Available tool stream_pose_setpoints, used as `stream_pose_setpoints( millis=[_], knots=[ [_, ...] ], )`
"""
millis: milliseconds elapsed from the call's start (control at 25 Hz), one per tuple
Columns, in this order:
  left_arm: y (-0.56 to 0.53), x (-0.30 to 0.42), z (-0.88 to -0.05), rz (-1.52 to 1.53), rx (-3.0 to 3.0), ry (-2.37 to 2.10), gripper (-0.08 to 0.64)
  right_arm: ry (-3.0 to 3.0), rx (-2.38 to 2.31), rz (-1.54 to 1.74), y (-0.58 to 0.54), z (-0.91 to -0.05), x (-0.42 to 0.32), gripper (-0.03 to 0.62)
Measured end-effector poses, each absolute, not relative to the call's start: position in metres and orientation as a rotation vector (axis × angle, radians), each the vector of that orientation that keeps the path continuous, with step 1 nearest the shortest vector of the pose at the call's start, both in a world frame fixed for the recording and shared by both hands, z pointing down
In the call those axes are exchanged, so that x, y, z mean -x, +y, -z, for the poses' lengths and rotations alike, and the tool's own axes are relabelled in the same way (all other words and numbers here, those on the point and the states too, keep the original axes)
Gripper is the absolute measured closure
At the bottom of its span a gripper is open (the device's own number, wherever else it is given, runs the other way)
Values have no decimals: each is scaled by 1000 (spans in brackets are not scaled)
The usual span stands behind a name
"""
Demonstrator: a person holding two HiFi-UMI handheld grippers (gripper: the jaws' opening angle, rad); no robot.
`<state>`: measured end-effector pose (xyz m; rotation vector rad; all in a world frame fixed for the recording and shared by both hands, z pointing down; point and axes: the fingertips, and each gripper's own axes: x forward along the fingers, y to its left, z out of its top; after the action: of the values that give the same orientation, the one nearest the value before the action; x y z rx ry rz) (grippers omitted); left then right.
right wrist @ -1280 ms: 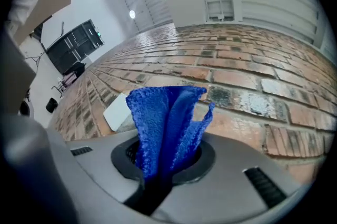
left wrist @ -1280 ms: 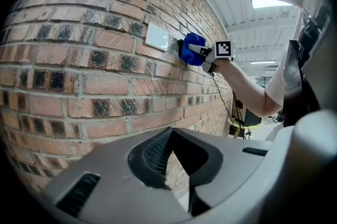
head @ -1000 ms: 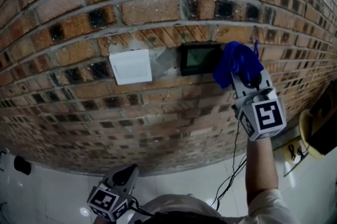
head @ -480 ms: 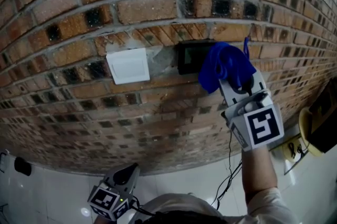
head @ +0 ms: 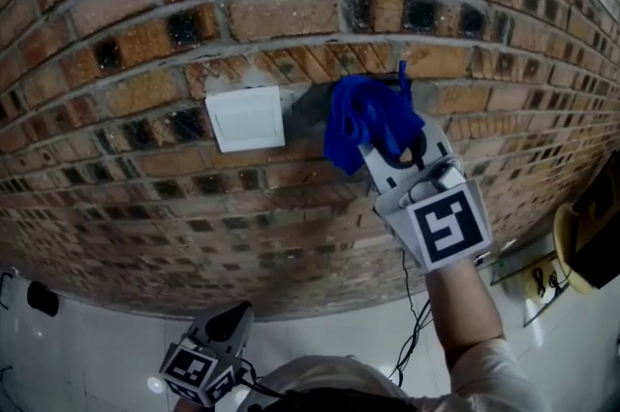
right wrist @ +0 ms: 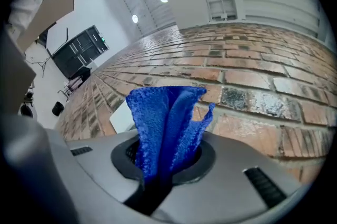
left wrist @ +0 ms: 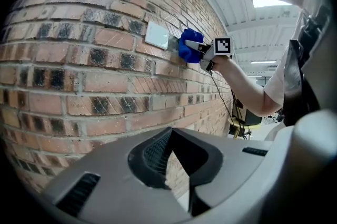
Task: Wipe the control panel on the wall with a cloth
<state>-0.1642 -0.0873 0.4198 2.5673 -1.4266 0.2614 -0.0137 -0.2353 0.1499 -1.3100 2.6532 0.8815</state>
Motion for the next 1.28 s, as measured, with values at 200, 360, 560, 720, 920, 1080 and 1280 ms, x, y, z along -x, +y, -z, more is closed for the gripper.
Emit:
stream_pose_setpoints(
  millis=[200, 360, 560, 720, 920, 1080, 1280],
  knots=[
    [-92, 153, -422, -285, -2576, -1400, 558, 2588, 1459, -907, -246, -148, -43, 501],
    [-98, 146, -424, -295, -2591, -1385, 558, 2517, 1565, -979, -253, -145, -90, 502],
    [-103, 129, -428, -320, -2596, -1363, 559, 2505, 1626, -920, -271, -155, -119, 502],
    [-109, 120, -421, -311, -2591, -1379, 558, 2499, 1596, -946, -271, -155, -120, 502],
    [-117, 128, -410, -294, -2536, -1502, 558, 2519, 1506, -921, -264, -160, -124, 502],
    [-119, 133, -408, -304, -2470, -1591, 560, 2564, 1446, -787, -244, -191, -129, 502],
    [-115, 128, -412, -356, -2383, -1666, 558, 2677, 1412, -634, -221, -269, -144, 502]
  ],
)
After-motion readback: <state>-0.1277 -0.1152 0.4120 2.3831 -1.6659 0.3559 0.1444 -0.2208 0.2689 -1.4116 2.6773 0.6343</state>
